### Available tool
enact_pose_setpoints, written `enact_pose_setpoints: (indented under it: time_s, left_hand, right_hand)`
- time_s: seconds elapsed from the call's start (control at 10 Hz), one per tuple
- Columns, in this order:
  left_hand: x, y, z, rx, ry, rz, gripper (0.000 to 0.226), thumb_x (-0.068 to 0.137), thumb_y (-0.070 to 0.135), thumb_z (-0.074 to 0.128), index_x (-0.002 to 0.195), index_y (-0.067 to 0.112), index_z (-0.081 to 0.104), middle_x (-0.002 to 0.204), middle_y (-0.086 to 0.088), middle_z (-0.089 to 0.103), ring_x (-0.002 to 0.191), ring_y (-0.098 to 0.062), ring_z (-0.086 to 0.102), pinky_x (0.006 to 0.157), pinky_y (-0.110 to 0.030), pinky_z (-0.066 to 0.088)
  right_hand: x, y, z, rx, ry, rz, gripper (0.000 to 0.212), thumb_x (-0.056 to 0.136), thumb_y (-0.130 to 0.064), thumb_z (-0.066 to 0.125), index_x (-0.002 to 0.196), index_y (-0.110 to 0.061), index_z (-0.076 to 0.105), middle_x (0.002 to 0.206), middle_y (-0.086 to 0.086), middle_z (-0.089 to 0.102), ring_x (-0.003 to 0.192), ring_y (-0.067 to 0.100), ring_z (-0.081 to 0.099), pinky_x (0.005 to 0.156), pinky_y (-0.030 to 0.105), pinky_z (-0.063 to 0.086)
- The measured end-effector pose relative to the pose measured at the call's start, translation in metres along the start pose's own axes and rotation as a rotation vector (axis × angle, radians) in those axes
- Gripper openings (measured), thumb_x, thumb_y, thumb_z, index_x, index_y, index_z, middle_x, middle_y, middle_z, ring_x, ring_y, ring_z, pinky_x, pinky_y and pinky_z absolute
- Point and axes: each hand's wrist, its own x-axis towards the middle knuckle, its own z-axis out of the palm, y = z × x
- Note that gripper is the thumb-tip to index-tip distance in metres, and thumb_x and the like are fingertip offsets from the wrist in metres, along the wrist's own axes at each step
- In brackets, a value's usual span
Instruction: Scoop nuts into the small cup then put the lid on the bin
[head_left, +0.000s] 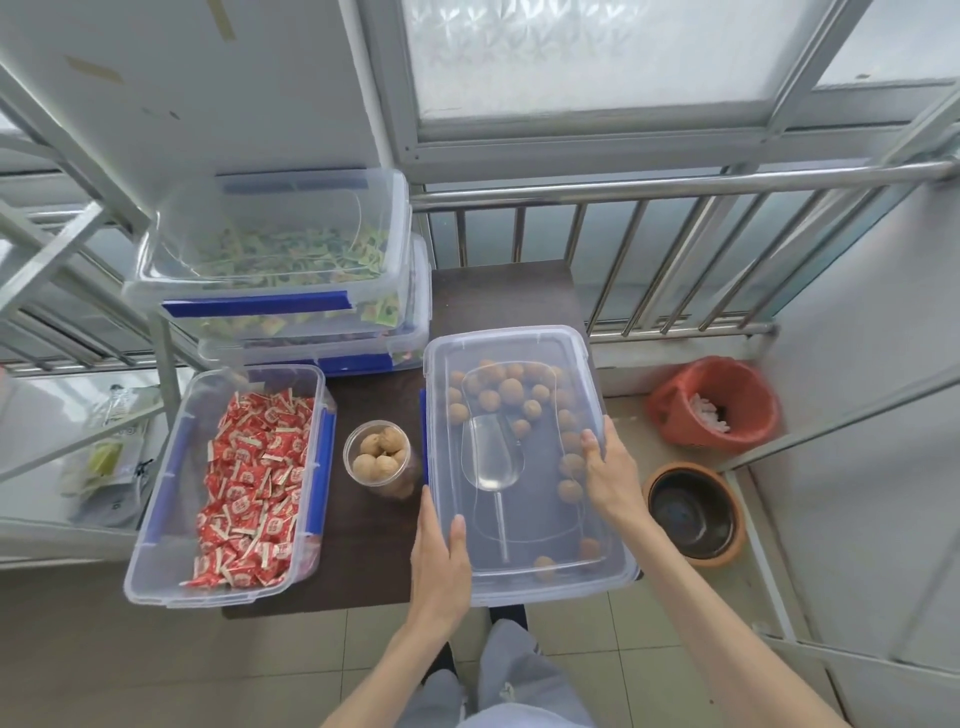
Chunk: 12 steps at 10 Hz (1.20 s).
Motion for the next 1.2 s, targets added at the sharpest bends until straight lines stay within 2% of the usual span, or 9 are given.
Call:
enact_pose_setpoints:
  time_s: [0.2,0.3,0.4,0.5,0.6,0.7,1.0,1.1,1.2]
  left_hand:
    - [0.002,-0.004,-0.001,-0.034,-0.02,-0.004,0.066,0.106,0.031,0.041,0.161,0.024,0.006,0.168,0.006,0.016,0.154,-0.014,0.02,0.122,-0.031,0.018]
    - [0.01,-0.005,-0.007,-0.169,-0.004,-0.084,0.061,0.1,0.026,0.057,0.151,0.027,0.024,0.158,-0.002,0.037,0.141,-0.021,0.042,0.117,-0.045,0.036]
    - [0.027,0.009,-0.018,-0.407,-0.014,-0.293,0.082,0.089,0.034,0.073,0.153,0.022,0.023,0.155,-0.007,0.04,0.138,-0.028,0.046,0.114,-0.048,0.039]
    - [0.042,0.017,-0.021,-0.481,0.009,-0.377,0.114,0.063,0.063,0.083,0.153,0.016,0.031,0.146,-0.008,0.052,0.129,-0.03,0.055,0.108,-0.046,0.045]
    - [0.035,0.024,-0.017,-0.315,0.101,-0.291,0.114,0.055,0.07,0.082,0.149,0.019,0.042,0.143,-0.003,0.05,0.127,-0.026,0.055,0.107,-0.047,0.046]
    - [0.027,0.027,-0.009,-0.223,0.185,-0.208,0.077,0.087,0.04,0.073,0.151,0.014,0.041,0.147,-0.003,0.046,0.132,-0.021,0.048,0.108,-0.038,0.04]
    - [0.032,0.017,0.001,-0.236,0.185,-0.189,0.067,0.091,0.05,0.063,0.15,0.023,0.045,0.145,-0.004,0.058,0.139,-0.03,0.048,0.112,-0.055,0.04]
    - [0.031,0.023,-0.009,-0.173,0.109,-0.15,0.071,0.091,0.048,0.065,0.153,0.024,0.04,0.152,-0.004,0.051,0.142,-0.028,0.044,0.114,-0.053,0.039]
    - [0.008,0.058,-0.039,-0.139,0.183,0.138,0.069,0.092,0.041,0.066,0.154,0.025,0.039,0.149,0.021,0.046,0.14,-0.002,0.043,0.115,-0.033,0.039]
  right_hand:
    - [-0.009,0.015,0.002,-0.087,0.031,-0.072,0.06,0.103,-0.045,0.027,0.156,-0.02,0.019,0.16,0.004,0.032,0.145,0.024,0.033,0.116,0.037,0.028]
    - [-0.01,0.009,-0.002,0.085,-0.039,-0.004,0.063,0.103,-0.04,0.035,0.157,-0.017,0.015,0.161,0.004,0.029,0.147,0.022,0.03,0.111,0.027,0.025]
    - [-0.004,0.003,-0.014,0.287,-0.049,0.176,0.08,0.097,-0.032,0.057,0.155,-0.003,0.01,0.15,0.009,0.038,0.141,0.025,0.036,0.104,0.027,0.031]
    - [0.002,0.006,-0.018,0.2,0.075,0.168,0.089,0.086,-0.031,0.071,0.153,-0.002,0.02,0.136,0.012,0.05,0.128,0.03,0.05,0.106,0.037,0.041]
    - [-0.002,0.003,-0.013,0.013,0.17,0.064,0.052,0.086,-0.024,0.07,0.133,-0.006,0.056,0.108,0.011,0.058,0.11,0.03,0.057,0.092,0.031,0.043]
    - [-0.006,0.003,-0.006,-0.021,0.183,0.012,0.04,0.087,-0.026,0.064,0.123,-0.008,0.066,0.111,0.013,0.072,0.108,0.033,0.064,0.088,0.034,0.05]
    - [-0.011,-0.005,-0.002,-0.083,0.235,0.059,0.03,0.087,-0.02,0.059,0.113,-0.009,0.07,0.101,0.02,0.075,0.094,0.043,0.065,0.073,0.032,0.043]
    - [-0.012,-0.017,-0.011,-0.14,0.152,0.054,0.025,0.089,-0.019,0.058,0.104,-0.001,0.068,0.104,0.023,0.071,0.099,0.044,0.063,0.074,0.035,0.046]
    - [-0.019,-0.049,-0.048,-0.064,0.229,-0.044,0.042,0.093,-0.024,0.062,0.127,0.001,0.06,0.128,0.019,0.065,0.123,0.033,0.058,0.101,0.036,0.047]
